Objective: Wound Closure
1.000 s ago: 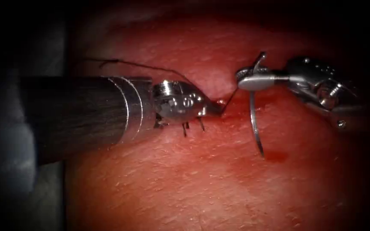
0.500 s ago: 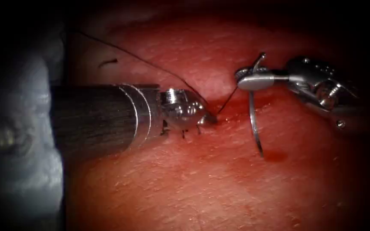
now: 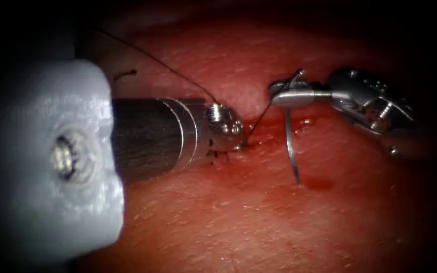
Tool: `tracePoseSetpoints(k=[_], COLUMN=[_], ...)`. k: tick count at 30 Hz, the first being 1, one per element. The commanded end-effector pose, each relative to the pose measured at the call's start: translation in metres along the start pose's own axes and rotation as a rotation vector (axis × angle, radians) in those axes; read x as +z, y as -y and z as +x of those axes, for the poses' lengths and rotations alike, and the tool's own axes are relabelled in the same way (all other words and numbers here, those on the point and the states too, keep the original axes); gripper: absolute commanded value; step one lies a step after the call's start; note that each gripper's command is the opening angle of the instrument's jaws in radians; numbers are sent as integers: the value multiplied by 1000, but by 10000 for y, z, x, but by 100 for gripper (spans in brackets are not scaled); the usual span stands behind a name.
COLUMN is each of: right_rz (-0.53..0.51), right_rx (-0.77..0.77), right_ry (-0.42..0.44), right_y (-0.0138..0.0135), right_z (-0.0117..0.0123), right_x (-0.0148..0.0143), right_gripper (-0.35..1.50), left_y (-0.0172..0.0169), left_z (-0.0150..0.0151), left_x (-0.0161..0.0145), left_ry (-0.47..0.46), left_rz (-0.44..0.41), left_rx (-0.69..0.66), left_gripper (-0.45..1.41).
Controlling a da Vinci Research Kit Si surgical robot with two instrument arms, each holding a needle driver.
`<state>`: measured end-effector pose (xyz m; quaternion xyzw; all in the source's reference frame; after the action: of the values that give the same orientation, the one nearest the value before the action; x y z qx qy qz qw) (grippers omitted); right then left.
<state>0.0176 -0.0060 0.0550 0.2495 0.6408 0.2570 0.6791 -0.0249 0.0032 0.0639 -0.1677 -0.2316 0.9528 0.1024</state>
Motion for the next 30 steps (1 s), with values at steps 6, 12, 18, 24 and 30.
tracePoseSetpoints(k=[6, 12, 18, 24, 30], right_rz=[-10, -30, -58, -71, -89], right_rx=[-60, -177, -275, -351, -432], right_ry=[-20, -29, -44, -48, -75], right_y=[-4, -15, -27, -29, -27], right_z=[-3, -2, -2, 0, 0], right_x=[12, 20, 30, 37, 43], right_gripper=[-35, -35, -35, -35, -35], left_y=[6, 8, 10, 8, 6], left_z=[6, 6, 5, -3, -8], left_x=[-1, -7, -6, -8, -9], left_ry=[-21, -68, -97, -96, -92], left_rz=[-21, -30, -21, -21, -15], left_rx=[-22, -34, -51, -54, -56], left_gripper=[2, 27, 29, 12, 9])
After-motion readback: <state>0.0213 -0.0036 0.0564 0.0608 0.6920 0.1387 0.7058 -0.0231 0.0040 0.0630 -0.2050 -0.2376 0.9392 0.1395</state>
